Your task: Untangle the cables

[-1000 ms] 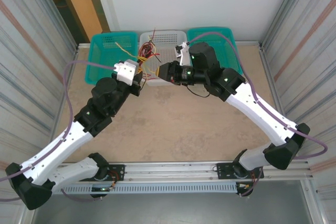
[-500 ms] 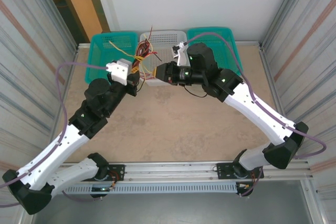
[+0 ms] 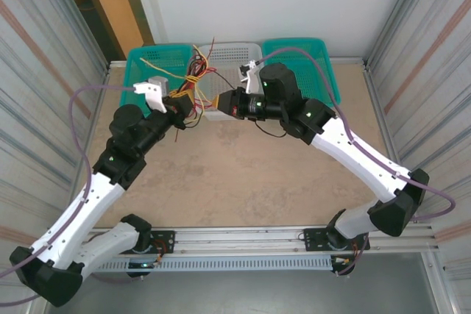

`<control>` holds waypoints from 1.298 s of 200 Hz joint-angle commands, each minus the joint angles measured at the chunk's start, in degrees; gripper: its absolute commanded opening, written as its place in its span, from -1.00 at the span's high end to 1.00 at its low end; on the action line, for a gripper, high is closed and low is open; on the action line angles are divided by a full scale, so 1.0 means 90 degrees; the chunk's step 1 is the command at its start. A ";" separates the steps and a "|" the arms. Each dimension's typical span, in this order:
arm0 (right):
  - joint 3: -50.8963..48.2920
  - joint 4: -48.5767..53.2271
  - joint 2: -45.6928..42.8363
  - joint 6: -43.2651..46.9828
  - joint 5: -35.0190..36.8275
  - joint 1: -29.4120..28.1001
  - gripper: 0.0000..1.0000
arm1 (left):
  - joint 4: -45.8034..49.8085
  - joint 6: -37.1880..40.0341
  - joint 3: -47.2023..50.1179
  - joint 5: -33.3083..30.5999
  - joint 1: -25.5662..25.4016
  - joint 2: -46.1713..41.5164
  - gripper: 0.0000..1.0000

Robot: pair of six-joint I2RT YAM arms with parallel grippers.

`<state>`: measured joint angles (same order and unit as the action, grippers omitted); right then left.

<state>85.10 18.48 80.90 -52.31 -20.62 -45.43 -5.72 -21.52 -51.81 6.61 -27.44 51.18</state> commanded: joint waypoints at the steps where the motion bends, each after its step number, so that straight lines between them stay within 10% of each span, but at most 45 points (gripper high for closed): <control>1: -0.0596 0.0102 -0.0457 -0.0047 0.0094 0.0222 1.00 | -0.2250 -0.1891 0.0129 0.1141 0.0285 -0.0089 1.00; 65: -0.2266 -0.1732 -0.0803 -0.0739 -0.0801 0.1181 1.00 | -0.4932 -0.3876 -0.0137 0.2542 0.0178 0.0376 1.00; 180: -0.3632 -0.6500 -0.0628 -0.2273 -0.2352 0.2186 1.00 | -0.6036 -0.4103 -0.0647 0.3552 -0.0513 0.0673 1.00; 259: -0.3795 -0.5635 -0.1198 -0.1697 -0.2544 0.2571 1.00 | -0.8378 -0.5529 -0.1424 0.3709 -0.0680 0.2087 1.00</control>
<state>50.02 -40.34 67.81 -69.82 -40.97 -26.79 -60.82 -67.20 -56.47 38.35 -32.05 70.26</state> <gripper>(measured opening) 0.046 0.151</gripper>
